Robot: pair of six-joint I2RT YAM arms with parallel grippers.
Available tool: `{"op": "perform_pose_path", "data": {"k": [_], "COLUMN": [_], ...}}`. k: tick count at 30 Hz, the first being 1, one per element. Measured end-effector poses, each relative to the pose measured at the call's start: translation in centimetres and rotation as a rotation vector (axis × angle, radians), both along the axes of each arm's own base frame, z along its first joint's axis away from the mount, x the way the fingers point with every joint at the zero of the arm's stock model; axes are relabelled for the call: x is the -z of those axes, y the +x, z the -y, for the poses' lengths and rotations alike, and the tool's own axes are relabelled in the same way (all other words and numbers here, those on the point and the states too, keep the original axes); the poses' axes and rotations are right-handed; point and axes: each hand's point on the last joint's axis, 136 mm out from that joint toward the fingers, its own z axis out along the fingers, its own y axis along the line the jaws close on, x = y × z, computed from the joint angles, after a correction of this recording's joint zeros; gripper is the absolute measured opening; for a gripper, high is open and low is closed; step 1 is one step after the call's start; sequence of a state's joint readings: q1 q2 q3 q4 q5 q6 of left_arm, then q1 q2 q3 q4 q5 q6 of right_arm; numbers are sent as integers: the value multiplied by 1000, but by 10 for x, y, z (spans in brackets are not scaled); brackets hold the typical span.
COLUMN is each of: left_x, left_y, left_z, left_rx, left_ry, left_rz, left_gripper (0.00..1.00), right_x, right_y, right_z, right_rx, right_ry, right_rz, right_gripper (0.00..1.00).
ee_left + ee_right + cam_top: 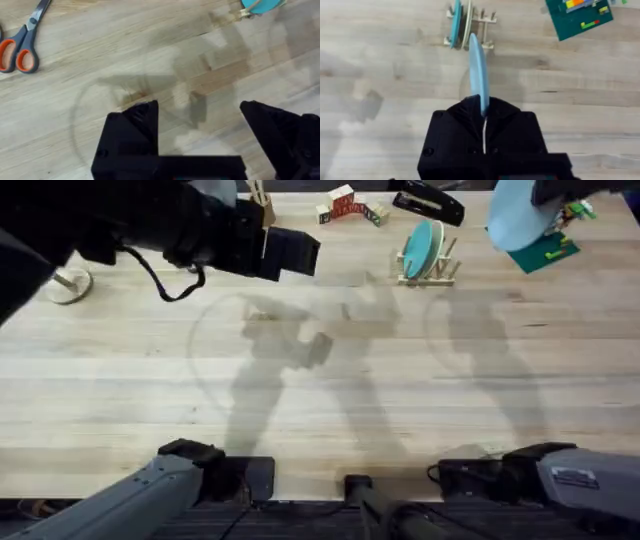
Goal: Pick up the plates from the table one by one and place each into a slot on the dish rack.
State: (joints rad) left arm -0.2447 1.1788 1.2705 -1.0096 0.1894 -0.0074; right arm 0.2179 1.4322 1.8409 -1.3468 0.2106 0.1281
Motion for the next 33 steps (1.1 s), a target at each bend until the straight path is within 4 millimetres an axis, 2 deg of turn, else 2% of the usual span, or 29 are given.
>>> {"op": "perform_pose_path", "data": {"k": [8, 11, 21, 33], "left_x": [0, 0, 0, 0], "left_y": [0, 0, 0, 0], "left_z": [0, 0, 0, 0], "left_rx": [0, 0, 0, 0], "left_ry": [0, 0, 0, 0], "left_rz": [-1, 0, -1, -1], "left_gripper": [996, 996, 995, 995], "right_x": [16, 25, 50, 54], "right_y": [47, 58, 78, 80], "right_z": [11, 10, 1, 0], "right_rx": [55, 58, 84, 107], "right_ry": [-11, 3, 51, 66], "right_rz": [-28, -41, -90, -95], "right_gripper": [29, 29, 29, 29]}}
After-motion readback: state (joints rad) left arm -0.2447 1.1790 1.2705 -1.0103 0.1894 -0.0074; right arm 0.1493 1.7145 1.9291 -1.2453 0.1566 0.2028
